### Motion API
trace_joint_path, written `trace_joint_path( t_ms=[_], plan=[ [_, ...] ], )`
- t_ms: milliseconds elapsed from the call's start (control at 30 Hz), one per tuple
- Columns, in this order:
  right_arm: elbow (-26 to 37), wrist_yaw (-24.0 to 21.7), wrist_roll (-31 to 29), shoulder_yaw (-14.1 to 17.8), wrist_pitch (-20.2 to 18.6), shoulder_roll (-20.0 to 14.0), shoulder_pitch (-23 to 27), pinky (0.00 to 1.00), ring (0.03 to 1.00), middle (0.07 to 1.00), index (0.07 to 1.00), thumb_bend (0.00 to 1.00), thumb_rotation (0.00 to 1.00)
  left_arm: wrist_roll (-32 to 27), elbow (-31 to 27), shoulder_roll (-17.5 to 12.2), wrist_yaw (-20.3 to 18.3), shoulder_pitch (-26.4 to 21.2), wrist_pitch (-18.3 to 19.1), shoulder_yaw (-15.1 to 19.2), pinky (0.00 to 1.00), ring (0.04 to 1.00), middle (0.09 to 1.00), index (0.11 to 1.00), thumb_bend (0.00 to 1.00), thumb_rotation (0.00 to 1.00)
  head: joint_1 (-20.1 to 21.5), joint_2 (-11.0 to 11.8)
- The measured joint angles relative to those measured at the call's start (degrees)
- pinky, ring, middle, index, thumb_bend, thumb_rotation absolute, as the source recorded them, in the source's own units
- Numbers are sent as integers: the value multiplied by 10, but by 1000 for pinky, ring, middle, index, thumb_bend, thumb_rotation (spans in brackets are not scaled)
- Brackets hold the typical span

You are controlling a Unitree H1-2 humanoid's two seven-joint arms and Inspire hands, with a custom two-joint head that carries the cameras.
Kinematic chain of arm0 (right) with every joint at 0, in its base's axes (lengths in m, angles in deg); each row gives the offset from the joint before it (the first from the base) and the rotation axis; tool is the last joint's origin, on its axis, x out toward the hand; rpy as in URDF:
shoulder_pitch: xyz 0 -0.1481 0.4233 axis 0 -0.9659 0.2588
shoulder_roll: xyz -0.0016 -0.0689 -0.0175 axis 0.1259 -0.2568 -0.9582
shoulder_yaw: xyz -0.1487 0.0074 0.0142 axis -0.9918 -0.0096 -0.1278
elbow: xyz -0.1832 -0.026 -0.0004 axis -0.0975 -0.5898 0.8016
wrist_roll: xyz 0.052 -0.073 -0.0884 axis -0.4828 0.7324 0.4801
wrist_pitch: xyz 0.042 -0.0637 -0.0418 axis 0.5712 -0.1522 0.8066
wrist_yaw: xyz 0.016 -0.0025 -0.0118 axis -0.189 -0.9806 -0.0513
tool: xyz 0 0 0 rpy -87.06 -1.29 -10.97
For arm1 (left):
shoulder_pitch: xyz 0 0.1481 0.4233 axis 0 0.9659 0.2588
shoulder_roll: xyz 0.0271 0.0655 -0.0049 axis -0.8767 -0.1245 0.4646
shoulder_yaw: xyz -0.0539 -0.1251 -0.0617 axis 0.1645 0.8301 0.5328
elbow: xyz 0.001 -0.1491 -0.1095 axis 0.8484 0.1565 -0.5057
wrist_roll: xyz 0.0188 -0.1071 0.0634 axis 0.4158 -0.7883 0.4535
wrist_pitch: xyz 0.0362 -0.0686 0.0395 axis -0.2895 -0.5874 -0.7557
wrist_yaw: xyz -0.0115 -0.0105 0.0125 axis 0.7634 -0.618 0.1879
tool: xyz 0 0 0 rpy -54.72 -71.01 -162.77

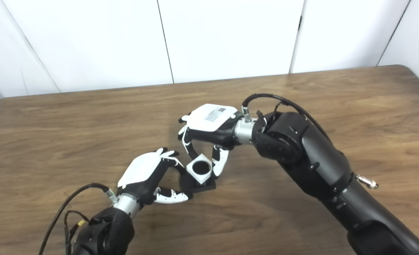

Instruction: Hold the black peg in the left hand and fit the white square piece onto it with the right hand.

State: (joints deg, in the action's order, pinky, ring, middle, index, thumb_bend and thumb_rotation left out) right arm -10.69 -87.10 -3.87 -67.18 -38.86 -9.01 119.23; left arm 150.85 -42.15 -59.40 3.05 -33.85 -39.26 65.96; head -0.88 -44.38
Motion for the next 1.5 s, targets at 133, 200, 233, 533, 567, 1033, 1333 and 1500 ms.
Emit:
trace_joint_path(
  t_ms=[133,200,233,533,567,1033,1333,1500],
  plan=[
    [1,-1,0,0,0,-5,-2,1000,986,877,675,998,253,1,0,0,0,0,0,0,1000,1000,928,589,569,268,-2,-3],
    [3,-3,0,0,-1,-7,-2,1000,984,880,687,1000,286,1,0,0,0,0,0,0,1000,1000,926,573,571,264,-2,-3],
    [4,-4,-1,0,-2,-8,-2,1000,984,882,693,1000,316,1,0,0,0,0,0,0,1000,1000,925,571,573,262,-3,-4],
    [5,-14,-11,2,-5,-9,-2,1000,985,896,714,1000,394,1,0,0,-2,0,0,0,1000,1000,929,593,577,271,-3,-4],
    [5,-14,-11,2,-6,-9,-2,1000,985,897,714,1000,391,1,-1,0,-2,0,0,0,1000,1000,929,590,578,266,-2,-4],
    [19,-28,-14,18,-14,-25,-2,1000,991,896,712,1000,336,6,-1,-1,-4,-1,-1,-1,1000,1000,918,591,597,326,-1,-2],
    [27,-27,-16,45,-15,-48,-15,1000,995,915,705,1000,342,13,-1,-14,-21,-10,-5,-6,1000,1000,902,609,685,405,0,3],
    [40,-27,-24,58,-25,-54,-42,1000,1000,927,708,1000,329,16,-3,-19,-35,-15,-5,-7,1000,1000,912,658,704,445,0,3]
  ],
)
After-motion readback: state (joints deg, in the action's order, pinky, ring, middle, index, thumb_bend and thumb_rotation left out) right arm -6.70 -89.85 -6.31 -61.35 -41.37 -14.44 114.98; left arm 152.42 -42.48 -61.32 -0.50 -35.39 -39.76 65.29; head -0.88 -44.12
